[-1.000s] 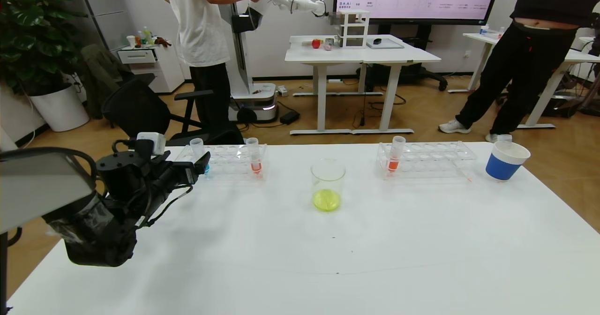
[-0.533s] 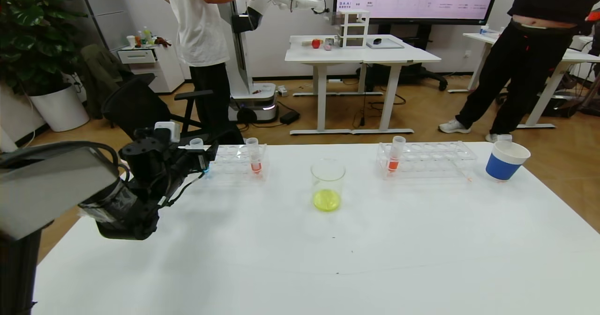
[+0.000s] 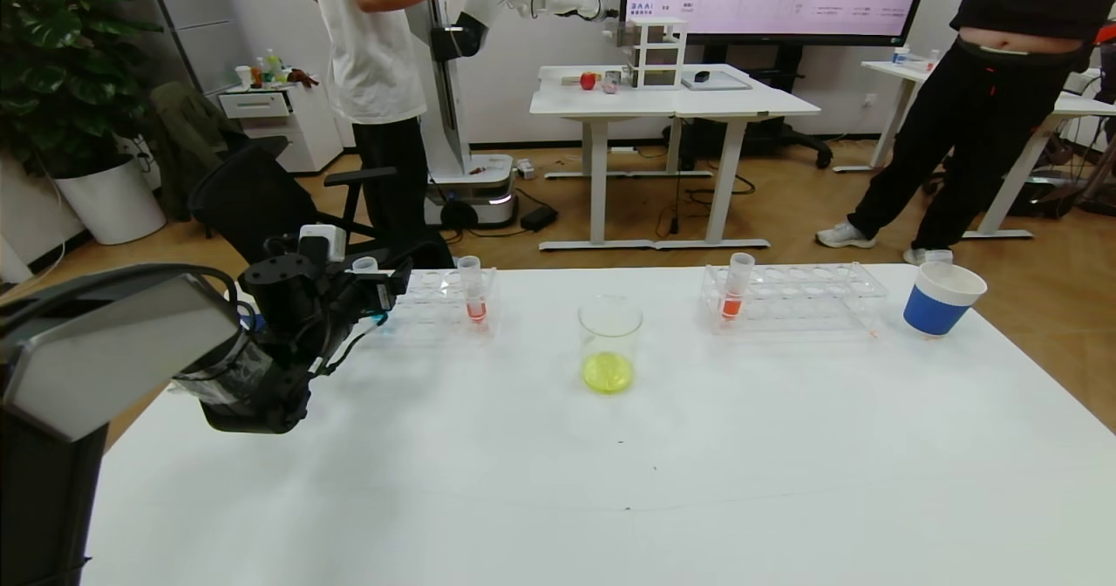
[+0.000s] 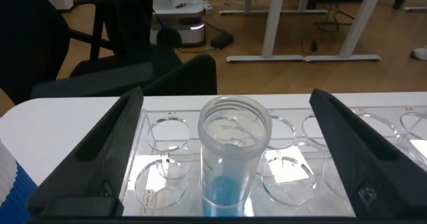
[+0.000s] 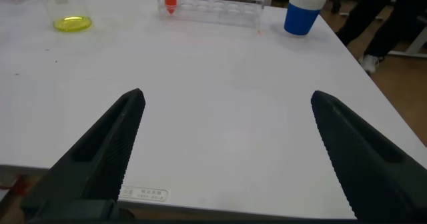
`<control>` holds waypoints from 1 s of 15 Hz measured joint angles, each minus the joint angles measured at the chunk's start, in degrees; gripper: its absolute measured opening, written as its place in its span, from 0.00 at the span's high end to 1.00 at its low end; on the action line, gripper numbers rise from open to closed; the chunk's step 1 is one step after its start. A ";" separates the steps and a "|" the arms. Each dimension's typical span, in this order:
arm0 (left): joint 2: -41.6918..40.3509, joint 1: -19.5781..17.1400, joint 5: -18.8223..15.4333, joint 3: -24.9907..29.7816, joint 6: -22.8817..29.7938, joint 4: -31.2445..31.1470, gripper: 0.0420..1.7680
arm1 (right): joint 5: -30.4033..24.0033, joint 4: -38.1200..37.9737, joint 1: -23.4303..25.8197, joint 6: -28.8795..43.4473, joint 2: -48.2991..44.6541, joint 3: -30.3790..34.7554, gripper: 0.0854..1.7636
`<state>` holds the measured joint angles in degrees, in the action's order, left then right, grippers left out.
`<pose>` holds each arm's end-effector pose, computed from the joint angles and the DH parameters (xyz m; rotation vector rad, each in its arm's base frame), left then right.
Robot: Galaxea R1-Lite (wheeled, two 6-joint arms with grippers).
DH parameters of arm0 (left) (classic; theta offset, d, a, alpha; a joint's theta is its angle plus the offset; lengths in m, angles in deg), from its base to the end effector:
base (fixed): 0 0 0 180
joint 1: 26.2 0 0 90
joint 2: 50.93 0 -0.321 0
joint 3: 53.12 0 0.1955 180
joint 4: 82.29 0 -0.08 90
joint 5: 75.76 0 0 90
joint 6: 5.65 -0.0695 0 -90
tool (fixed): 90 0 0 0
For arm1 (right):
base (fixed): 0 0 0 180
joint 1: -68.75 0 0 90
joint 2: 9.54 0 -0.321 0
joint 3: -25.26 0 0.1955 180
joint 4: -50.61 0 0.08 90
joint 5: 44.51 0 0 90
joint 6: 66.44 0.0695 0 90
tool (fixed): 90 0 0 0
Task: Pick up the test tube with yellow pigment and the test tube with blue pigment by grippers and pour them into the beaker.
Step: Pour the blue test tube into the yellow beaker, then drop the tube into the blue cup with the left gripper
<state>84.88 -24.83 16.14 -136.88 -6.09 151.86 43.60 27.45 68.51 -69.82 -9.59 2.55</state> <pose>0.4997 -0.0096 0.0751 0.0066 -0.0366 0.0094 0.0087 0.0023 0.0743 -0.0589 0.0059 0.0374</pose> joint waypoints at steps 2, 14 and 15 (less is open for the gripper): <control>0.17 -0.05 0.05 -0.16 0.00 0.17 0.07 | -0.01 0.02 0.00 -0.02 0.00 0.00 0.02; -2.84 0.54 0.10 -1.54 -0.18 -4.24 0.73 | 0.00 0.00 0.00 0.00 0.00 0.00 0.02; -4.13 0.56 0.10 -2.21 -0.22 -6.34 0.73 | 0.00 0.00 0.00 0.00 0.00 0.00 0.02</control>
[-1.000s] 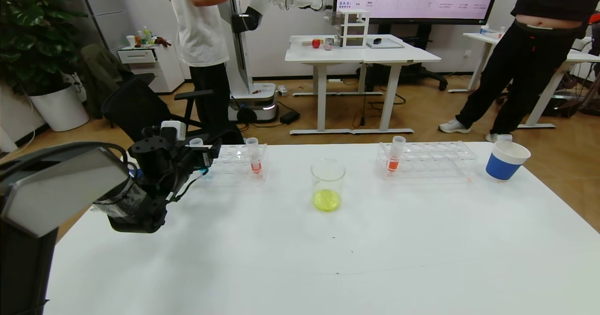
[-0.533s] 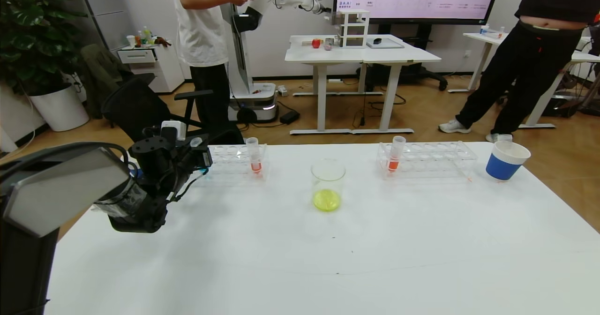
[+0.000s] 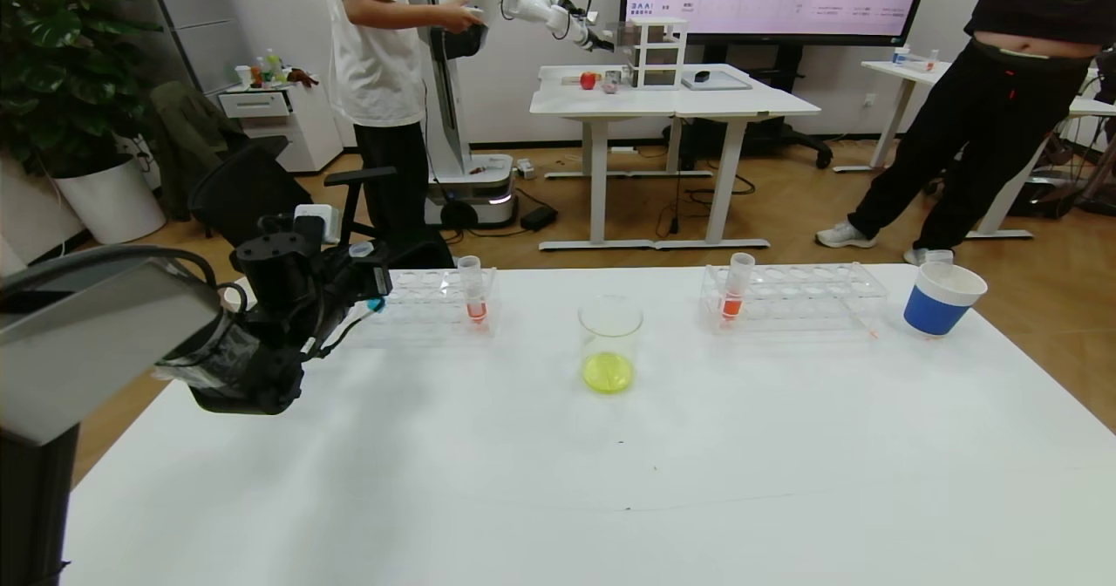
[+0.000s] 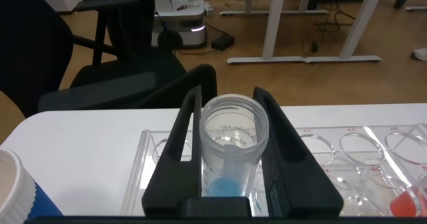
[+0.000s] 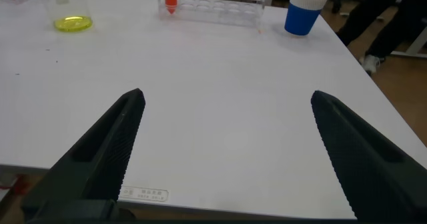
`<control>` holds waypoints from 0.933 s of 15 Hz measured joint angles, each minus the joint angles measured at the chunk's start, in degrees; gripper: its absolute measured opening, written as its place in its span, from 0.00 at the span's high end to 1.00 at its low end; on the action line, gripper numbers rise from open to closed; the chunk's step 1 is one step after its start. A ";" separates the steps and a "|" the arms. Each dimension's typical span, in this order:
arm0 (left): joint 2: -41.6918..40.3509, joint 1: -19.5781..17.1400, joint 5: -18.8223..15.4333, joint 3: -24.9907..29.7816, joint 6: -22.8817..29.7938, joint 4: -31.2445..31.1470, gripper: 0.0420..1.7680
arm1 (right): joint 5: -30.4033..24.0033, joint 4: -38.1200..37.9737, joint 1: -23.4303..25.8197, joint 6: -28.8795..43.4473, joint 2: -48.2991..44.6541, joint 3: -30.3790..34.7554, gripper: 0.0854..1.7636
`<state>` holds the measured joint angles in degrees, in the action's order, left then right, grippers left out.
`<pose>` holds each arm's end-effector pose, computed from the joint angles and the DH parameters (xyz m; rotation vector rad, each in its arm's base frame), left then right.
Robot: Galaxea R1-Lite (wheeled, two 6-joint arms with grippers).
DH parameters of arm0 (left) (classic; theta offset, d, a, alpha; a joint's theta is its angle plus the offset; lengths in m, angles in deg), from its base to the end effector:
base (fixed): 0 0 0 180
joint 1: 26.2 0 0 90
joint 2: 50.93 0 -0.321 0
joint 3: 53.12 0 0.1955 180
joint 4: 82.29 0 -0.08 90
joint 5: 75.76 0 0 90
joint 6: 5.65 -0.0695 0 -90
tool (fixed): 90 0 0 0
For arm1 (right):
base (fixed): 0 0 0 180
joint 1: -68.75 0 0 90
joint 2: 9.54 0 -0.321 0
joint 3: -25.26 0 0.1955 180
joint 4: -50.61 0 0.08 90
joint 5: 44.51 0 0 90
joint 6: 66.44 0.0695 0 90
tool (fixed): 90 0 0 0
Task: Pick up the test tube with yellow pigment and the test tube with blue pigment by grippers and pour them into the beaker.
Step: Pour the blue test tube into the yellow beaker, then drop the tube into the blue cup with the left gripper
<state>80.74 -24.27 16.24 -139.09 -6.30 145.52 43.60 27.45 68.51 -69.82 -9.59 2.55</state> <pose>0.4991 -0.0144 0.1054 0.0101 -0.0368 0.0014 0.0087 0.0023 0.0743 -0.0589 0.0059 0.0374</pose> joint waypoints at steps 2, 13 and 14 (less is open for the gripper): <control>-2.89 0.05 -0.05 -1.54 -0.02 -4.69 0.73 | -0.01 0.02 0.00 0.00 0.00 0.00 0.02; -13.59 6.53 -7.14 -11.58 -0.52 -24.42 0.73 | -0.01 0.00 0.00 0.00 0.00 0.00 0.02; -14.08 8.22 -9.76 -12.81 -1.13 -24.59 0.73 | -0.01 0.02 0.00 0.00 0.00 0.00 0.02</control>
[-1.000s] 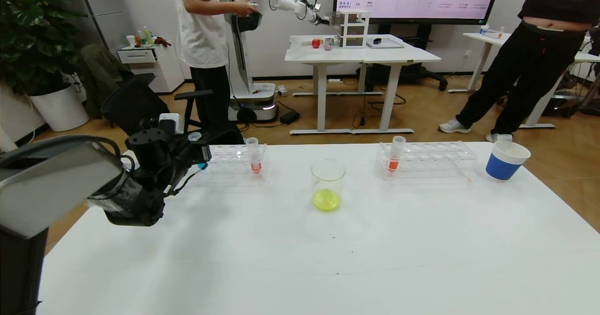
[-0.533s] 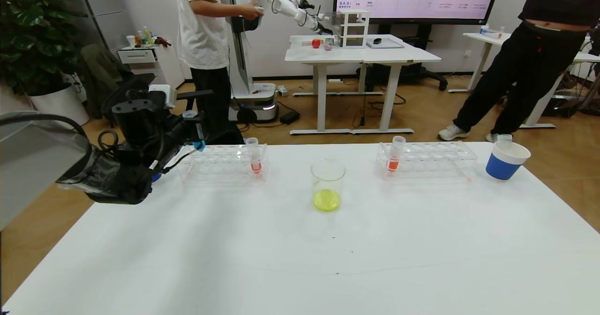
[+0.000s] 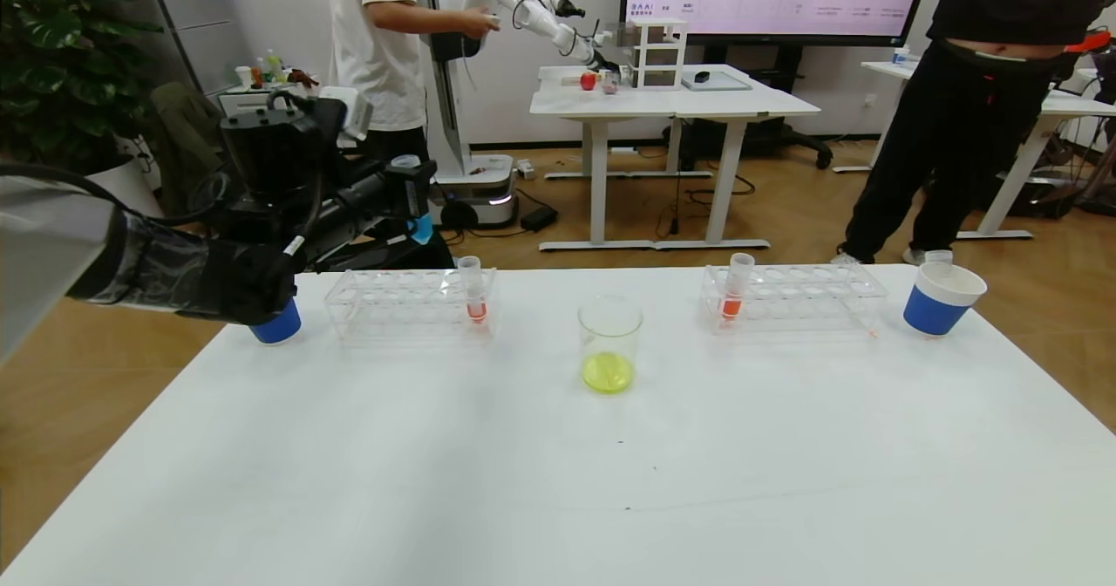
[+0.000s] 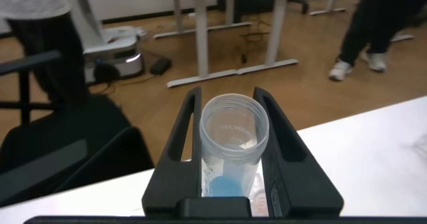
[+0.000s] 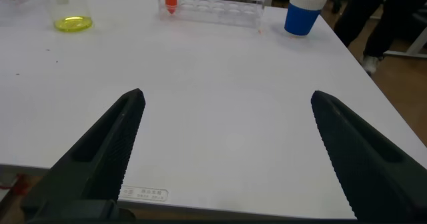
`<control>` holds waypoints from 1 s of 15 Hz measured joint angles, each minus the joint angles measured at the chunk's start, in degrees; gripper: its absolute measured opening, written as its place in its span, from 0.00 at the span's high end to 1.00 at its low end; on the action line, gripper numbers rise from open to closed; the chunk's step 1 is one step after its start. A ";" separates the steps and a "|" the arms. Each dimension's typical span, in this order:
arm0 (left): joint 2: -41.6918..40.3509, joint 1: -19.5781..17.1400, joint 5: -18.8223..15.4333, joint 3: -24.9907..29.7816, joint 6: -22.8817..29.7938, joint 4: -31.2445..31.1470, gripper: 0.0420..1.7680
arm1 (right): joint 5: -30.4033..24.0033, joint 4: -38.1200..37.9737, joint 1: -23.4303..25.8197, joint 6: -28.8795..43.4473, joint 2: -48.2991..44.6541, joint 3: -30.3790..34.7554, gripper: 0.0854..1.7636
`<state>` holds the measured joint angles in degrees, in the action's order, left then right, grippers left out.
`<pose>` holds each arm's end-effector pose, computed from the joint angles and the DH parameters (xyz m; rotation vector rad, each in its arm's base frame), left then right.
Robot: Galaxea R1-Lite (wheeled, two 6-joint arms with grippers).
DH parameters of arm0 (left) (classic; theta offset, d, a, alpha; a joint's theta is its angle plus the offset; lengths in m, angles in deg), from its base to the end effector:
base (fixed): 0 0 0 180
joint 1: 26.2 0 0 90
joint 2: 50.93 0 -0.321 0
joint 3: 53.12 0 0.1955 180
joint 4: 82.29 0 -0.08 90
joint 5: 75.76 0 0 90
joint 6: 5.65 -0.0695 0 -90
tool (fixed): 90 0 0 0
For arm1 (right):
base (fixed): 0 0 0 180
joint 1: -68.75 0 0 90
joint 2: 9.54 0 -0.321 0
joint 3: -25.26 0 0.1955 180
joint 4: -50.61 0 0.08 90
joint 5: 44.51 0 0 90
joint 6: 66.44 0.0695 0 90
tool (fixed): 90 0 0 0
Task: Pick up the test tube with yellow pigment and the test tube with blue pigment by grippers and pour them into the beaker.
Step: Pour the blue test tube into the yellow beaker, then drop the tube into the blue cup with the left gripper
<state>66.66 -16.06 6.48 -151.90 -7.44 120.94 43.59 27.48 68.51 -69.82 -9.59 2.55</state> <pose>0.4730 -0.0941 0.2329 0.0294 -0.0823 -0.3110 0.0087 0.0023 0.0744 -0.0589 0.0054 0.0375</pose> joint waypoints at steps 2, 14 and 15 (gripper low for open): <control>-0.39 3.17 -6.01 -0.91 -2.83 0.85 0.73 | 0.00 -0.02 0.00 0.00 0.00 0.00 0.02; 11.74 15.74 -12.59 -6.49 -20.03 11.61 0.73 | 0.01 0.00 0.00 0.01 0.00 0.00 0.02; 12.95 15.90 -14.25 -7.34 -22.65 11.76 0.73 | 0.00 0.00 0.00 0.00 0.00 0.00 0.02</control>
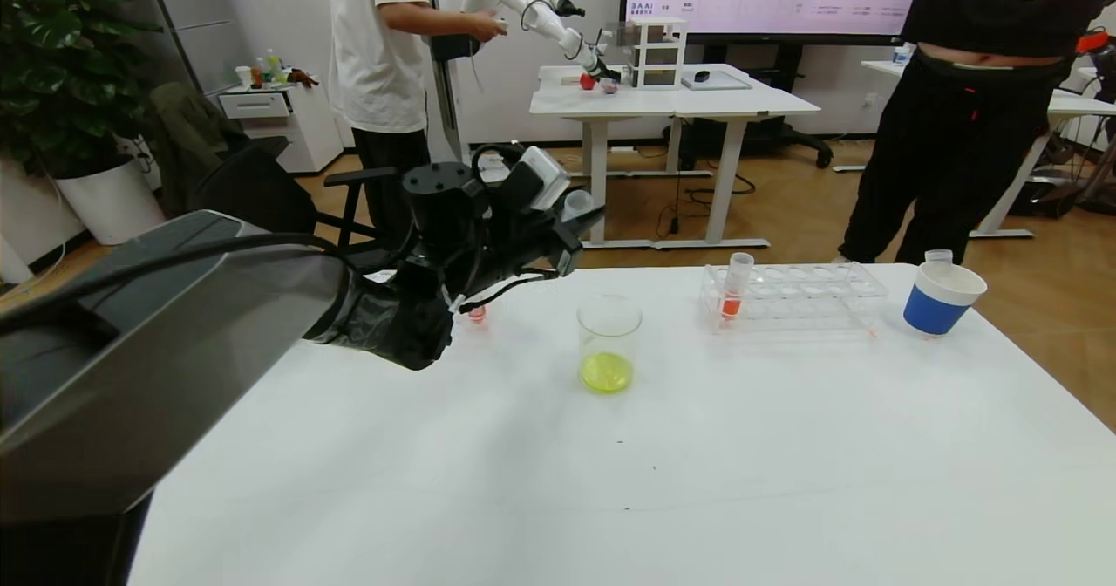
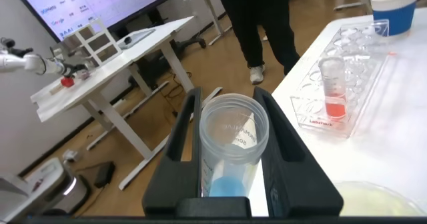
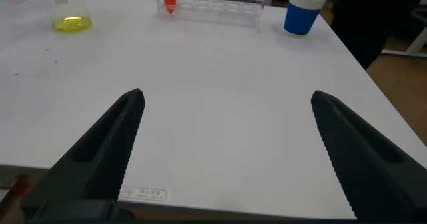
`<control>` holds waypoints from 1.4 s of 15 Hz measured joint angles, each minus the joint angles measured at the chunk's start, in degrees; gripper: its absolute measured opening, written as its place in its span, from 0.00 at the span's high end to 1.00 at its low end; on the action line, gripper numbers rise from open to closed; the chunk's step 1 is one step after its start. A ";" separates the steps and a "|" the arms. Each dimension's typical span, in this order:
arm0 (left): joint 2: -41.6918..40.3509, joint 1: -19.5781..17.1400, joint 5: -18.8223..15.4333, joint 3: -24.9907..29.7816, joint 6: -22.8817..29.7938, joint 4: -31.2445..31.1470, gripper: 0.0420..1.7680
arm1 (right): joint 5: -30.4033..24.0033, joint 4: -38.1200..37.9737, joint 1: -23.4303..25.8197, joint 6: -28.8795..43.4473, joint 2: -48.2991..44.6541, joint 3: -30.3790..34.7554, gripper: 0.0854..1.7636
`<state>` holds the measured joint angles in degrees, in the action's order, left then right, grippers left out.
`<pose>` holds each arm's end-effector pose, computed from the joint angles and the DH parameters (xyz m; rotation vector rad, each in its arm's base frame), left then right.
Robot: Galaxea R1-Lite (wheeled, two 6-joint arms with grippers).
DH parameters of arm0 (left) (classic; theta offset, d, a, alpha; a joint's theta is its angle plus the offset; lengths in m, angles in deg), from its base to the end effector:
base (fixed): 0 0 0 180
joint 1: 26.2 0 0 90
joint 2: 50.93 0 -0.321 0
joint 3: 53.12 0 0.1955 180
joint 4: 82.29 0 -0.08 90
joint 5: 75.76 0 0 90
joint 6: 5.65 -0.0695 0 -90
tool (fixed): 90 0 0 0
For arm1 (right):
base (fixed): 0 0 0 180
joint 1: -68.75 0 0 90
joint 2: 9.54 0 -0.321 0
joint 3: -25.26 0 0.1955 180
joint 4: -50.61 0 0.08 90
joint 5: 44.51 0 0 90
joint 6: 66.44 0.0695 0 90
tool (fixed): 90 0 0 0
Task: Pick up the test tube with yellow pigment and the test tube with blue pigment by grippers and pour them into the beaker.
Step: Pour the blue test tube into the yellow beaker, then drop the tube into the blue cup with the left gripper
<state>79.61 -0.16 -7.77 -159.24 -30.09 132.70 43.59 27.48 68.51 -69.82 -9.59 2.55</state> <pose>0.4635 -0.2555 0.1896 0.3933 -0.3651 -0.7825 0.0087 0.0023 0.0744 -0.0589 0.0054 0.0375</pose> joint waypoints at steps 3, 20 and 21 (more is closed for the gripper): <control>3.21 0.00 -6.16 -0.74 -8.19 3.56 0.73 | 0.01 -0.02 0.00 0.00 0.00 0.00 0.02; 12.39 -0.88 -19.19 -7.44 -32.87 7.67 0.73 | 0.00 -0.02 0.00 0.00 0.00 0.00 0.02; 12.41 -0.96 -19.82 -7.80 -33.99 7.62 0.73 | 0.01 -0.02 0.00 0.00 0.00 0.00 0.02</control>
<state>92.02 -1.12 -27.60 -167.04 -64.08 140.32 43.60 27.45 68.51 -69.82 -9.59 2.55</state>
